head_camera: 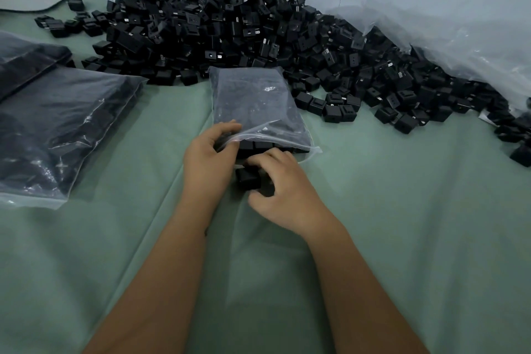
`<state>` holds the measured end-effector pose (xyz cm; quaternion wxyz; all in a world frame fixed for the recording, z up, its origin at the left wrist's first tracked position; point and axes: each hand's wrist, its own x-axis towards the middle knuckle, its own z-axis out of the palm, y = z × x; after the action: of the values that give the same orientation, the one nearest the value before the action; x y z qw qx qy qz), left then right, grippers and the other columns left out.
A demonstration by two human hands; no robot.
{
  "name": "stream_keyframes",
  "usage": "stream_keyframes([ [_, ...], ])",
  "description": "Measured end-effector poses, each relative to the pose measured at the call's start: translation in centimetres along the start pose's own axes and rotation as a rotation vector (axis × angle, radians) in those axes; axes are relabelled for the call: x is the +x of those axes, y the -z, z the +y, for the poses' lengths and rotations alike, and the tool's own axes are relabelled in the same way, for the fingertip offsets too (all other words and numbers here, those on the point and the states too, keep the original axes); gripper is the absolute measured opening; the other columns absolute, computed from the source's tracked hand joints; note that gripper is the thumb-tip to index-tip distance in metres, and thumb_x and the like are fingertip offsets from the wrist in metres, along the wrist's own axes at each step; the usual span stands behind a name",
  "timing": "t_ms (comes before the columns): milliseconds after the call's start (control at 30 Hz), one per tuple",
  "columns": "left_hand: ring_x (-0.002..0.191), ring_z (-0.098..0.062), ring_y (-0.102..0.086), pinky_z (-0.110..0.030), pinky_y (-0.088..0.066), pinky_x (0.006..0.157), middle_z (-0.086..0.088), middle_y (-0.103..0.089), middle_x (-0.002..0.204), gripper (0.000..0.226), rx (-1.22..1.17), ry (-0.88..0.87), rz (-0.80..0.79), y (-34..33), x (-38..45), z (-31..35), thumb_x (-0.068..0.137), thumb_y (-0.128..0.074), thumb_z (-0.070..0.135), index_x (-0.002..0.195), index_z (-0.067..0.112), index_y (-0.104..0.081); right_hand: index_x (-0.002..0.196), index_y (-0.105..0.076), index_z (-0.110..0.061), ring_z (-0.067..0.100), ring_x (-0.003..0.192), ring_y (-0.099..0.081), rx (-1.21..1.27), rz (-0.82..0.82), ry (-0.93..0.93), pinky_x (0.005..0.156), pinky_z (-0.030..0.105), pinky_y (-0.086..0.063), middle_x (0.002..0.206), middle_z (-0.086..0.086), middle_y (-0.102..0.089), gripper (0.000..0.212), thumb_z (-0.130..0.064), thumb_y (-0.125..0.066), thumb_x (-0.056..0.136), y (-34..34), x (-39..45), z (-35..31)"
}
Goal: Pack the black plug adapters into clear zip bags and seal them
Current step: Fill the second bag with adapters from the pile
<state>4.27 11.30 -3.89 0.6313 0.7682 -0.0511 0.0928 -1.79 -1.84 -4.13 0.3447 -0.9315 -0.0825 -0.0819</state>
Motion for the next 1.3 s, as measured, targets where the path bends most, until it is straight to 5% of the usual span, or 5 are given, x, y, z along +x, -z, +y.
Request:
stream_keyframes([
  [400,0.098,-0.006,-0.068,-0.022,-0.053,0.086,0.006,-0.073,0.104,0.020,-0.146,0.018,-0.005,-0.2,-0.2,0.0,0.092,-0.062,0.011,0.107,0.018,-0.074,0.101,-0.064,-0.035,0.016,0.085,-0.065,0.494,0.172,-0.323,0.086,0.040,-0.052,0.088,-0.003,-0.069,0.016,-0.031,-0.060,0.086,-0.4,2.2,-0.5],
  [700,0.095,0.006,-0.064,-0.009,-0.048,0.083,0.012,-0.072,0.103,0.021,-0.032,-0.044,-0.046,-0.3,0.0,-0.3,0.091,-0.064,0.011,0.108,0.019,-0.073,0.083,-0.061,-0.029,0.009,0.083,-0.066,0.680,0.438,-0.377,0.079,0.032,-0.055,0.083,-0.005,-0.070,0.012,-0.018,-0.064,0.086,-1.0,2.1,-0.5],
  [833,0.095,-0.002,-0.067,-0.017,-0.052,0.085,0.006,-0.073,0.104,0.022,-0.037,-0.022,-0.051,-0.3,0.2,-0.4,0.092,-0.064,0.012,0.112,0.016,-0.072,0.099,-0.069,-0.033,-0.003,0.090,-0.058,0.384,0.306,-0.134,0.077,0.012,-0.045,0.103,-0.013,-0.062,0.024,-0.016,-0.063,0.084,-1.1,0.8,-0.7],
  [1067,0.098,-0.001,-0.066,-0.017,-0.052,0.086,0.011,-0.072,0.103,0.024,-0.096,-0.010,-0.059,-0.1,0.0,-0.5,0.092,-0.062,0.008,0.110,0.019,-0.072,0.119,-0.067,-0.018,0.019,0.095,-0.058,-0.059,0.287,0.033,0.079,0.036,-0.050,0.108,-0.001,-0.060,0.036,-0.008,-0.054,0.086,-1.3,0.4,-1.2],
  [1300,0.113,-0.004,-0.062,-0.031,-0.049,0.102,0.008,-0.070,0.115,0.023,-0.116,-0.025,-0.054,-0.1,-0.3,-0.3,0.090,-0.066,0.011,0.106,0.027,-0.072,0.134,-0.053,-0.006,0.022,0.121,-0.050,-0.241,0.299,0.034,0.104,0.035,-0.038,0.131,0.006,-0.056,0.049,-0.014,-0.055,0.085,-1.4,0.6,-1.5],
])
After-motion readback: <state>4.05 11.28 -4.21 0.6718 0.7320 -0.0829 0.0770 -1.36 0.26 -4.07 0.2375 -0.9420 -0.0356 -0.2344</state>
